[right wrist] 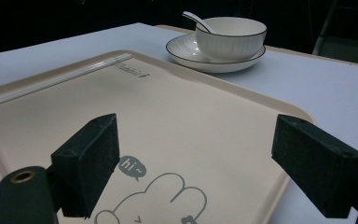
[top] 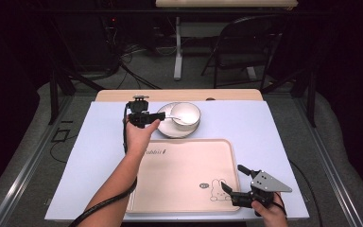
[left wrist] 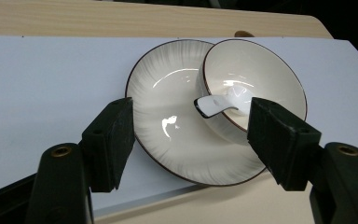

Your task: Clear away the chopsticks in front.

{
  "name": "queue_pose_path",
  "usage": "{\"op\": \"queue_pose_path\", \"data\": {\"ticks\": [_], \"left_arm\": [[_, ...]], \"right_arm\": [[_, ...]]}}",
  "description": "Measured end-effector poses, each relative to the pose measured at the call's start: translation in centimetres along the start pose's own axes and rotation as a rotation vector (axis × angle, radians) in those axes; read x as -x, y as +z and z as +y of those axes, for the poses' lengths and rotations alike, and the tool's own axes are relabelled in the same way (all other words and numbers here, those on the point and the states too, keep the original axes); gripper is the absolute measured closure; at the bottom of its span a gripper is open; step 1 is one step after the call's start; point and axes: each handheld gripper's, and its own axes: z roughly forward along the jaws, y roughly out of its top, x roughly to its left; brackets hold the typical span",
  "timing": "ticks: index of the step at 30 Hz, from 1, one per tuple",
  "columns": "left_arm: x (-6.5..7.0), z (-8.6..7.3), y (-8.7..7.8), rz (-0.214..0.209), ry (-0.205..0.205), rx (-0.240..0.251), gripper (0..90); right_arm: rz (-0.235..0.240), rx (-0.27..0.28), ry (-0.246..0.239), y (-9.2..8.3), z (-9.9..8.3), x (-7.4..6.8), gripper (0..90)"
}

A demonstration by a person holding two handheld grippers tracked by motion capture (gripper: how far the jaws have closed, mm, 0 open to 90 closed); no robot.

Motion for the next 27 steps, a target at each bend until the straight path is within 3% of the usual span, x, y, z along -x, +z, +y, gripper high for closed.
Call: {"op": "queue_pose_path", "data": {"ticks": [17,27], "left_arm": [[1.1,0.7,3.0,0.043,-0.005,-0.003,31.8],[1.3,0.2,4.3,0.019,-0.046,0.001,31.5]], "right_arm": [[0.009,0.0,-0.003,-0.1,0.1,0.0,14.3],[0.011,0.003,-0.004,-0.2,0.1,0.0,14.3]]}}
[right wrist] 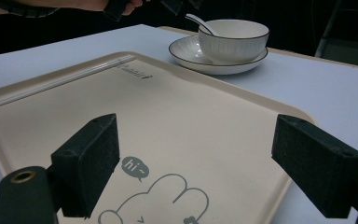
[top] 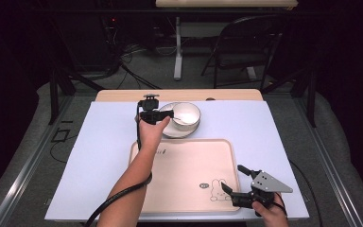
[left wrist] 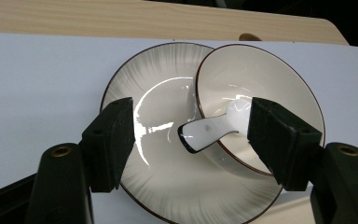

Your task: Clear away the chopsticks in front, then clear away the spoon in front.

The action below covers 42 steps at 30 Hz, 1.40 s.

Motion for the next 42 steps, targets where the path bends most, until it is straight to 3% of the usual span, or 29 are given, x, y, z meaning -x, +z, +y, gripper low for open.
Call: {"op": "queue_pose_path", "data": {"ticks": [21,31,38,42], "left_arm": [[0.3,-1.2,2.6,-0.01,-0.046,-0.023,31.1],[0.8,-1.5,3.9,-0.015,-0.066,-0.017,35.8],[0.7,-1.7,4.6,-0.031,-0.122,-0.005,37.9],[0.8,-1.8,4.9,-0.032,-0.122,0.015,38.0]], "right_arm": [[0.006,0.001,-0.004,0.1,0.0,-0.1,14.3],[0.008,0.002,-0.004,0.0,0.1,-0.1,14.3],[0.011,0.002,-0.003,0.0,0.1,0.0,14.3],[0.011,0.001,-0.003,0.1,0.1,0.0,14.3]]}}
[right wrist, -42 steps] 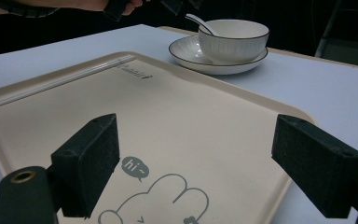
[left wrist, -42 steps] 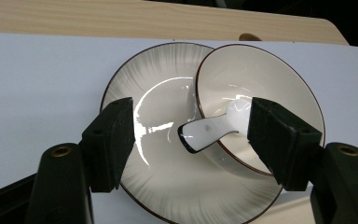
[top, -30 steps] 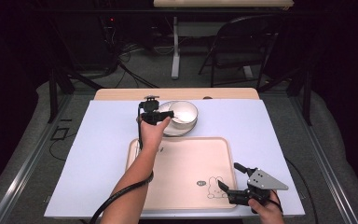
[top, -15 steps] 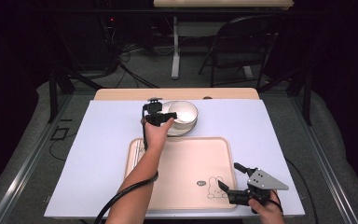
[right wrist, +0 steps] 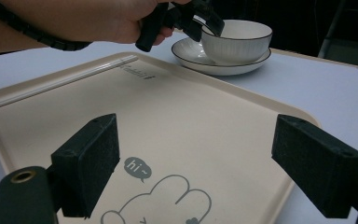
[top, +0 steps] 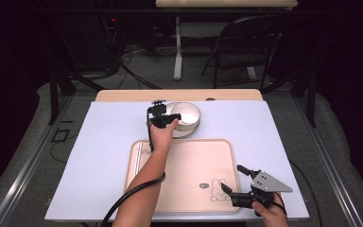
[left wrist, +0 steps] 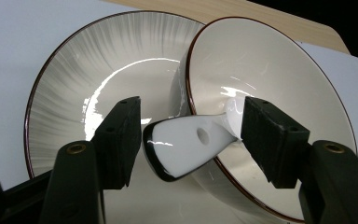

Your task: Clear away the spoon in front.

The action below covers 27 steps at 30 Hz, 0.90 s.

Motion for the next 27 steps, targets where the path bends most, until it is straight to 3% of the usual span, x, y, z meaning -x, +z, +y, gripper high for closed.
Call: {"op": "queue_pose_path", "data": {"ticks": [2,9,13,27], "left_arm": [[0.05,-0.08,0.17,-0.017,0.014,0.025,39.0],[0.31,-0.08,0.48,-0.018,0.038,0.028,39.3],[0.19,-0.17,0.66,0.016,0.055,0.037,40.5],[0.19,-0.12,0.62,-0.002,0.054,0.04,53.6]], "right_arm": [[-0.001,0.0,0.001,0.0,0.0,0.0,14.3],[0.002,-0.001,-0.001,0.0,0.02,-0.11,14.3],[0.003,0.0,-0.001,0.01,0.01,-0.1,14.4],[0.004,0.0,-0.004,-0.02,0.03,-0.12,14.4]]}}
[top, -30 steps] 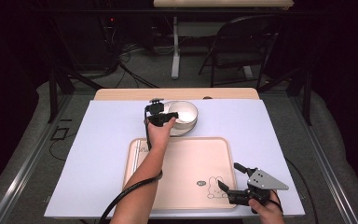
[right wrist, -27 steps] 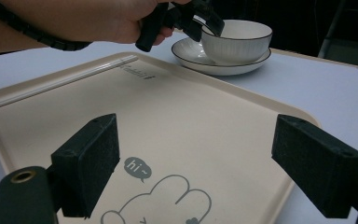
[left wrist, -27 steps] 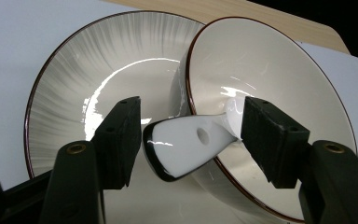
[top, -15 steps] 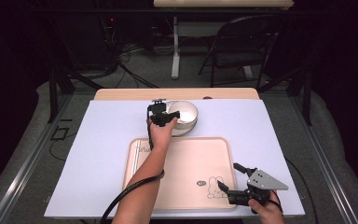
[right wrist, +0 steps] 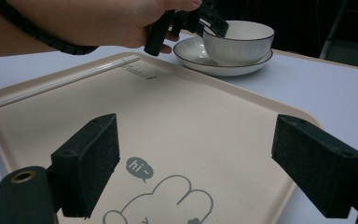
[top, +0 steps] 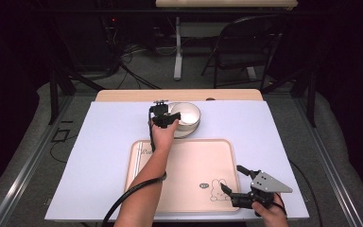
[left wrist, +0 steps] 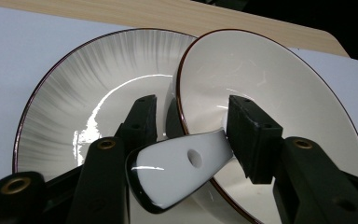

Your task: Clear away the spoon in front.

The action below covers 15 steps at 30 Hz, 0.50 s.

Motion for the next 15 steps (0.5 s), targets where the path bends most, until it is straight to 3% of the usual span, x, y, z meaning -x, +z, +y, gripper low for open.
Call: {"op": "queue_pose_path", "data": {"ticks": [3,10,15], "left_arm": [[-0.04,0.04,-0.08,-0.005,-0.011,0.001,55.1],[0.09,0.36,-0.58,0.017,0.013,0.0,62.8],[0.0,0.45,-0.82,0.011,0.006,0.0,64.9]], "right_arm": [[0.001,0.0,0.0,0.01,0.0,-0.01,14.3],[0.001,0.0,0.002,0.01,0.0,0.0,14.3],[0.001,0.0,0.003,0.03,-0.01,0.01,14.3]]}}
